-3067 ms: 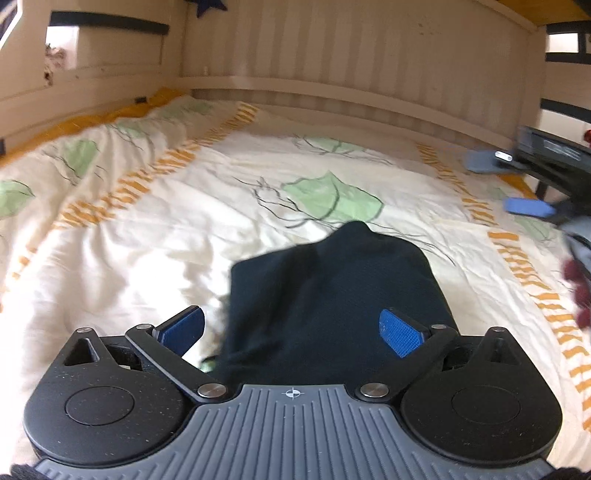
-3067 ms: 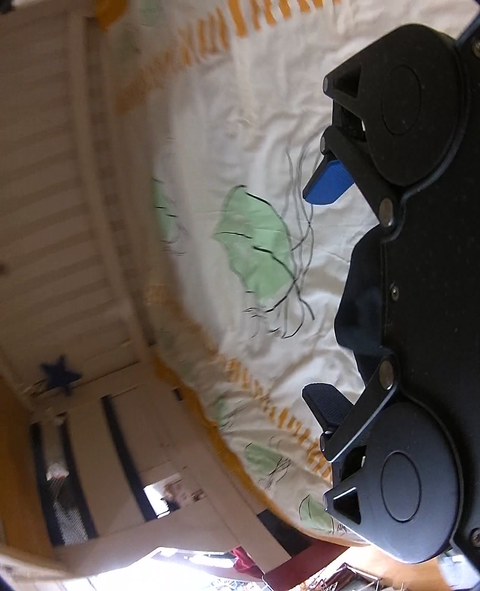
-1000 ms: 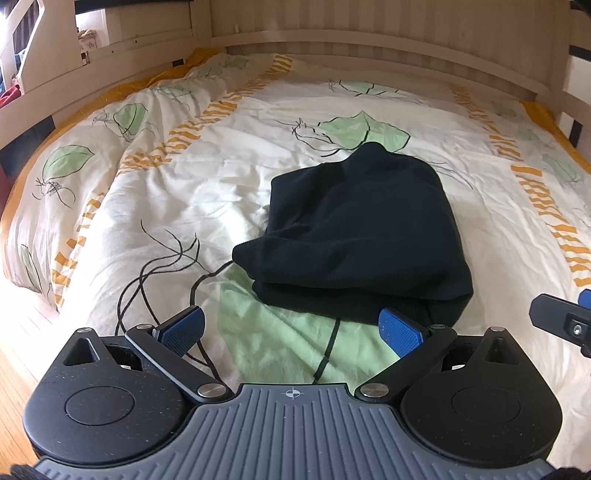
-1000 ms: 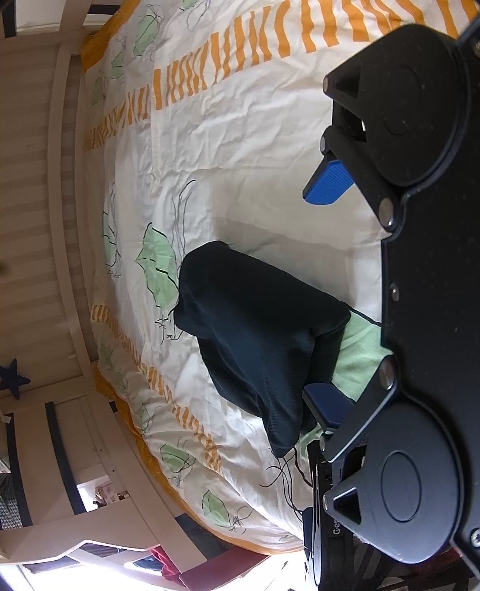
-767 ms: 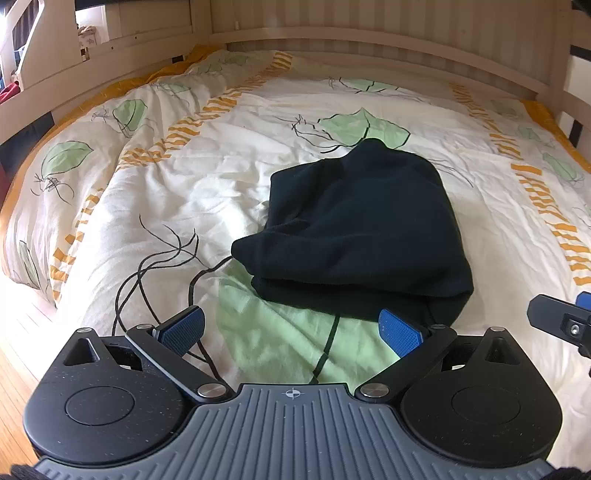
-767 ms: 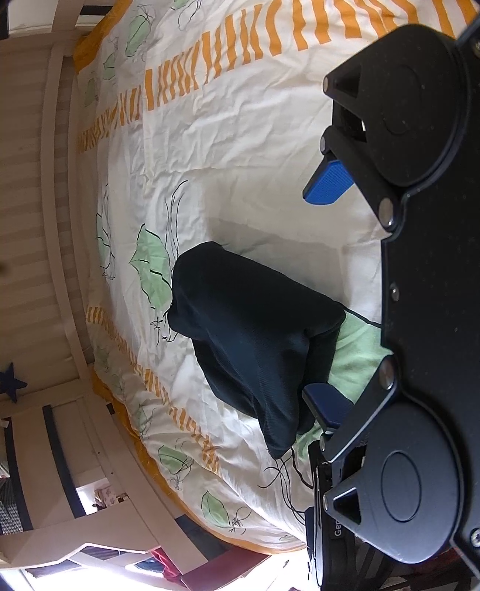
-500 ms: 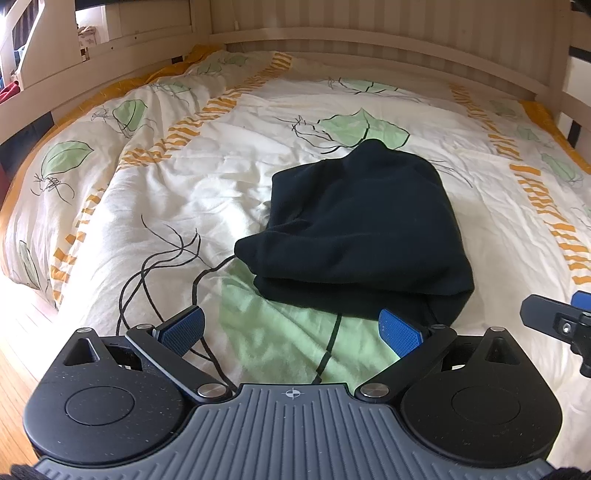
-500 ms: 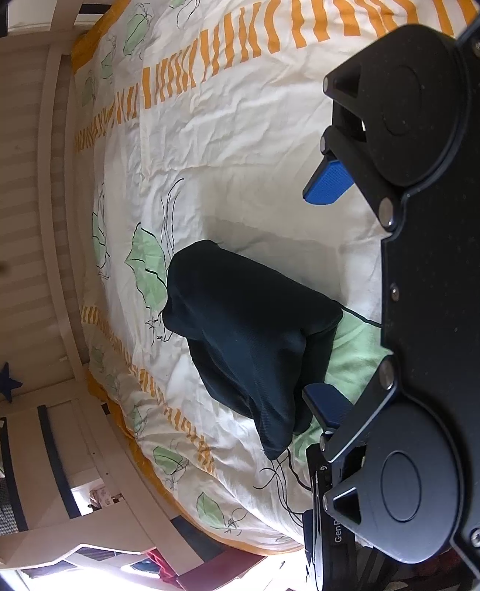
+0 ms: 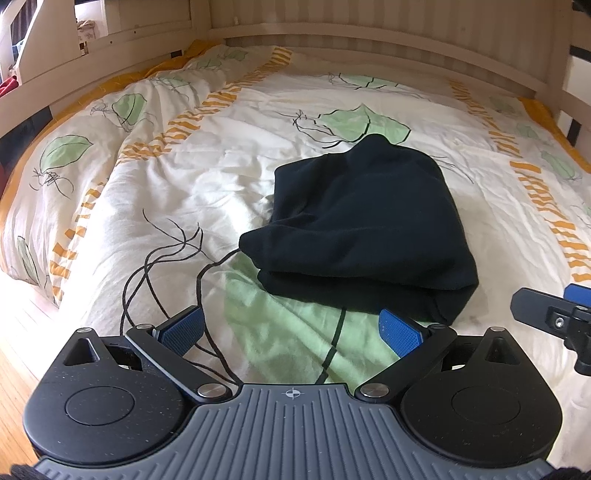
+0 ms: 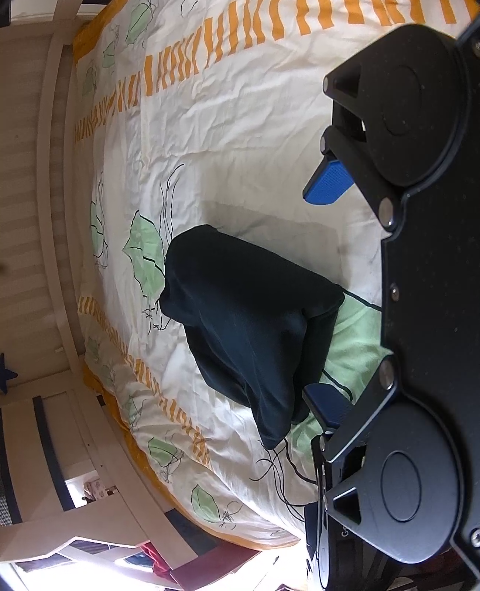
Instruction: Fold large clothes
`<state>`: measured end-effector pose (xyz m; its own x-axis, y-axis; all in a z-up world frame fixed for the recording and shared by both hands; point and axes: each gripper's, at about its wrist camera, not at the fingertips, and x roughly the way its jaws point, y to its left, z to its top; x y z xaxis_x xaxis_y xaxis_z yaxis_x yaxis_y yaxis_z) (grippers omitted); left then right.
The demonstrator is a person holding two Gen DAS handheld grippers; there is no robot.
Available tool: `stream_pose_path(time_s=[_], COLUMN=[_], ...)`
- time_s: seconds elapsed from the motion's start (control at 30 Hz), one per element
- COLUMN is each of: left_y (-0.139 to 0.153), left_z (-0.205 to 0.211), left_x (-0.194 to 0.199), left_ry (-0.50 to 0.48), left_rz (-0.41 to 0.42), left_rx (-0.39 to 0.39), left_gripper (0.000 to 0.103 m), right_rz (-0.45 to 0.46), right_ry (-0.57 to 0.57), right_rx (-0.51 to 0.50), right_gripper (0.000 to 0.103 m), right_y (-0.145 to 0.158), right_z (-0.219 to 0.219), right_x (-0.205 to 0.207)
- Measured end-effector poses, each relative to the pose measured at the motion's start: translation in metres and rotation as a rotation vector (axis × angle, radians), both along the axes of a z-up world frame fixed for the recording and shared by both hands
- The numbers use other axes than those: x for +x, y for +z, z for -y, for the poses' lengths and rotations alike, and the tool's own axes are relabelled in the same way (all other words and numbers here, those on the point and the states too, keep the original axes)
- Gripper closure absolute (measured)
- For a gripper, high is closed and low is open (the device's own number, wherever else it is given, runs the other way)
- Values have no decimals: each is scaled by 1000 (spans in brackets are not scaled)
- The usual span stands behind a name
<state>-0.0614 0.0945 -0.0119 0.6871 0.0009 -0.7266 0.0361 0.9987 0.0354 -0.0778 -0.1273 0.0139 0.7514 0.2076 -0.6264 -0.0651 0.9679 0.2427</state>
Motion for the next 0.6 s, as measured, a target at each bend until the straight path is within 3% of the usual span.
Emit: stream_pose_path(time_s=[0.6], left_y=[-2], left_z=[4], left_x=[6], left_ry=[-13], left_rz=[-7], left_rx=[-10], left_gripper=[1], right_rz=[-26], right_ry=[33], right_rx=[18], right_gripper=[1], right_y=[-5], right_z=[-8], right_x=[10])
